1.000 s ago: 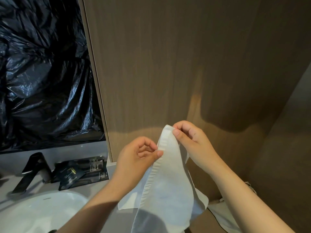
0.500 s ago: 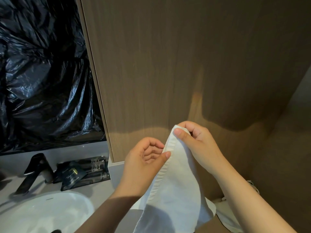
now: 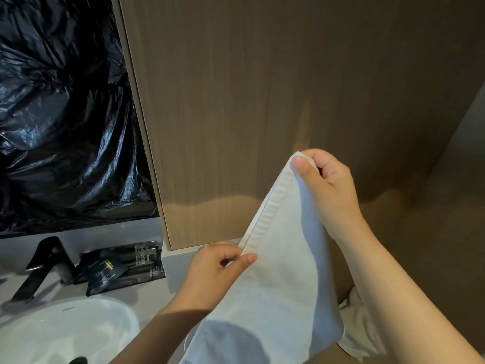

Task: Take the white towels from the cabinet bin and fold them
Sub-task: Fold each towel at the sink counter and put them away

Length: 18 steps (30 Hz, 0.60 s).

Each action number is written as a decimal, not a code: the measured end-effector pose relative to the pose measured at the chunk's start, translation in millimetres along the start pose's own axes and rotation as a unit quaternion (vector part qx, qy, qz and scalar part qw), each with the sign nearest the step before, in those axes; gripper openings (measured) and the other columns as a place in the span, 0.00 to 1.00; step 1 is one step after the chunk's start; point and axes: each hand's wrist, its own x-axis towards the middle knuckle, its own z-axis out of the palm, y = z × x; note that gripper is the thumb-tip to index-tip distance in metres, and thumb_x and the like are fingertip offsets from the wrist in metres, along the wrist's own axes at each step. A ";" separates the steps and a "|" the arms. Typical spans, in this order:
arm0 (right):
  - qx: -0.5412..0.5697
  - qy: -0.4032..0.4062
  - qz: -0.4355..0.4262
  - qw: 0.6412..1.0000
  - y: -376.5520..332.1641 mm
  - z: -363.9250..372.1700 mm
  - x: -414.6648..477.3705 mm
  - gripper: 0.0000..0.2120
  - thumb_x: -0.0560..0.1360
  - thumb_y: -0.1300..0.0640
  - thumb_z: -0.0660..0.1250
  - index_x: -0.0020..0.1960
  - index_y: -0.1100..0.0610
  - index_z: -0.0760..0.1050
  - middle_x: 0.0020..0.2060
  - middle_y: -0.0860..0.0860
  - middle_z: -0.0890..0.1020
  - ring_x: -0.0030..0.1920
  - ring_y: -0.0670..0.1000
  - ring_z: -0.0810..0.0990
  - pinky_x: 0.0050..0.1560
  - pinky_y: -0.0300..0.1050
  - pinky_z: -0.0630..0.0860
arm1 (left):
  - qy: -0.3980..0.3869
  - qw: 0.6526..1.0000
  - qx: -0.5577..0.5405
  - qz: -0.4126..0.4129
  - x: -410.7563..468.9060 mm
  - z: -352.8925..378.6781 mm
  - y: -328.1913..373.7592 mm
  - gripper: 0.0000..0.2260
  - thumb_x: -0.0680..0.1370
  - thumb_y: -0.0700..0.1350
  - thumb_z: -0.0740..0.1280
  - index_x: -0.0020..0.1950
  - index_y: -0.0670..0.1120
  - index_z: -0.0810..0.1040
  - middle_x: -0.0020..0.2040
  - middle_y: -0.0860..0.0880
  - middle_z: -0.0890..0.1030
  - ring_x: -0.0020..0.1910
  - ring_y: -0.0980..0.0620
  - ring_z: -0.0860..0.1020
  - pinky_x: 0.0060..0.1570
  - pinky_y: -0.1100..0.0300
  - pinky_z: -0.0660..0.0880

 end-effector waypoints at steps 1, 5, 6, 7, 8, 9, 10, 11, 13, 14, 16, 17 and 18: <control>-0.002 0.001 -0.004 1.000 -2.2 -0.6 1.0 0.07 0.80 0.52 0.64 0.44 0.48 0.77 0.36 0.37 0.78 0.44 0.41 0.78 0.41 0.29 0.72 | 0.006 1.000 -0.004 -0.001 0.8 -2.2 -0.8 0.17 0.72 0.54 0.72 0.29 0.46 0.77 0.32 0.45 0.75 0.33 0.49 0.74 0.37 0.55 0.70; -0.011 0.020 -0.019 1.000 -10.2 2.4 4.7 0.07 0.81 0.52 0.63 0.44 0.49 0.76 0.39 0.41 0.79 0.44 0.40 0.78 0.41 0.28 0.72 | 0.023 0.999 0.019 0.024 5.9 -9.9 -0.2 0.12 0.76 0.48 0.70 0.33 0.48 0.81 0.36 0.52 0.79 0.37 0.54 0.77 0.39 0.61 0.72; -0.015 0.029 -0.023 0.999 -12.2 3.1 6.8 0.07 0.81 0.52 0.63 0.44 0.48 0.76 0.39 0.42 0.79 0.44 0.40 0.78 0.42 0.28 0.72 | 0.013 0.999 0.027 0.034 5.8 -9.1 -0.1 0.13 0.77 0.50 0.69 0.33 0.49 0.80 0.36 0.54 0.78 0.36 0.56 0.76 0.38 0.64 0.71; -0.019 0.040 -0.027 0.999 -14.7 3.1 9.5 0.07 0.81 0.51 0.63 0.44 0.47 0.76 0.40 0.41 0.79 0.45 0.40 0.78 0.42 0.28 0.72 | -0.003 0.998 0.034 0.045 4.8 -7.1 0.5 0.15 0.77 0.54 0.68 0.32 0.50 0.78 0.35 0.57 0.76 0.35 0.58 0.74 0.37 0.66 0.69; -0.023 0.053 -0.030 0.998 -17.1 2.6 12.6 0.07 0.80 0.51 0.63 0.44 0.47 0.76 0.40 0.41 0.79 0.45 0.40 0.78 0.43 0.29 0.72 | -0.020 0.997 0.040 0.056 2.7 -4.4 -0.3 0.16 0.77 0.56 0.67 0.33 0.50 0.76 0.34 0.58 0.74 0.34 0.59 0.72 0.36 0.68 0.67; -0.027 0.066 -0.031 0.997 -19.7 1.2 16.2 0.07 0.80 0.51 0.63 0.45 0.48 0.76 0.40 0.41 0.79 0.45 0.40 0.78 0.43 0.29 0.72 | -0.030 0.997 0.047 0.062 0.2 -1.0 -1.1 0.16 0.75 0.59 0.65 0.34 0.50 0.75 0.34 0.59 0.74 0.34 0.61 0.72 0.36 0.69 0.66; -0.030 0.077 -0.032 0.996 -22.4 -0.5 19.8 0.06 0.80 0.50 0.64 0.46 0.49 0.77 0.40 0.42 0.79 0.44 0.39 0.78 0.42 0.28 0.72 | -0.031 0.996 0.048 0.061 -2.1 1.6 -3.5 0.16 0.74 0.60 0.63 0.36 0.49 0.76 0.35 0.58 0.75 0.35 0.61 0.73 0.36 0.69 0.66; -0.036 0.084 -0.034 0.995 -25.1 -2.2 23.3 0.06 0.80 0.50 0.64 0.46 0.49 0.77 0.40 0.42 0.78 0.43 0.38 0.77 0.41 0.27 0.71 | -0.022 0.997 0.044 0.055 -4.1 2.5 -5.5 0.19 0.74 0.61 0.61 0.37 0.47 0.77 0.36 0.56 0.77 0.36 0.60 0.74 0.36 0.69 0.67; -0.053 0.089 -0.038 0.994 -29.1 -5.5 29.1 0.06 0.80 0.49 0.64 0.46 0.49 0.76 0.40 0.42 0.78 0.42 0.37 0.77 0.39 0.27 0.71 | 0.009 0.999 0.025 0.042 -3.6 -0.1 -8.3 0.22 0.73 0.63 0.60 0.37 0.45 0.78 0.36 0.51 0.77 0.34 0.58 0.73 0.36 0.66 0.68; -0.064 0.092 -0.041 0.993 -30.0 -7.3 31.3 0.06 0.79 0.48 0.64 0.47 0.49 0.76 0.40 0.42 0.79 0.43 0.38 0.77 0.40 0.27 0.71 | 0.019 0.999 0.017 0.038 -1.8 -2.5 -8.7 0.23 0.73 0.63 0.60 0.36 0.44 0.78 0.35 0.49 0.76 0.34 0.58 0.73 0.36 0.64 0.68; -0.081 0.102 -0.045 0.990 -31.4 -11.1 34.4 0.06 0.79 0.47 0.64 0.50 0.49 0.77 0.43 0.44 0.80 0.45 0.40 0.78 0.42 0.28 0.73 | 0.032 0.999 0.008 0.033 2.0 -8.0 -5.8 0.23 0.72 0.64 0.64 0.35 0.43 0.78 0.34 0.46 0.76 0.33 0.53 0.73 0.35 0.60 0.68; -0.086 0.108 -0.046 0.989 -32.2 -13.2 35.4 0.07 0.79 0.47 0.65 0.51 0.49 0.78 0.45 0.44 0.80 0.46 0.40 0.78 0.43 0.28 0.73 | 0.038 0.999 0.004 0.030 3.9 -10.6 -3.8 0.23 0.72 0.63 0.67 0.33 0.43 0.78 0.34 0.45 0.76 0.34 0.51 0.74 0.36 0.59 0.68; -0.090 0.115 -0.046 0.988 -32.8 -15.0 36.3 0.07 0.79 0.47 0.65 0.52 0.49 0.78 0.46 0.44 0.81 0.47 0.40 0.79 0.43 0.26 0.72 | 0.045 0.999 -0.001 0.025 5.9 -13.7 -1.6 0.22 0.72 0.61 0.70 0.32 0.43 0.78 0.34 0.45 0.76 0.34 0.51 0.74 0.36 0.60 0.68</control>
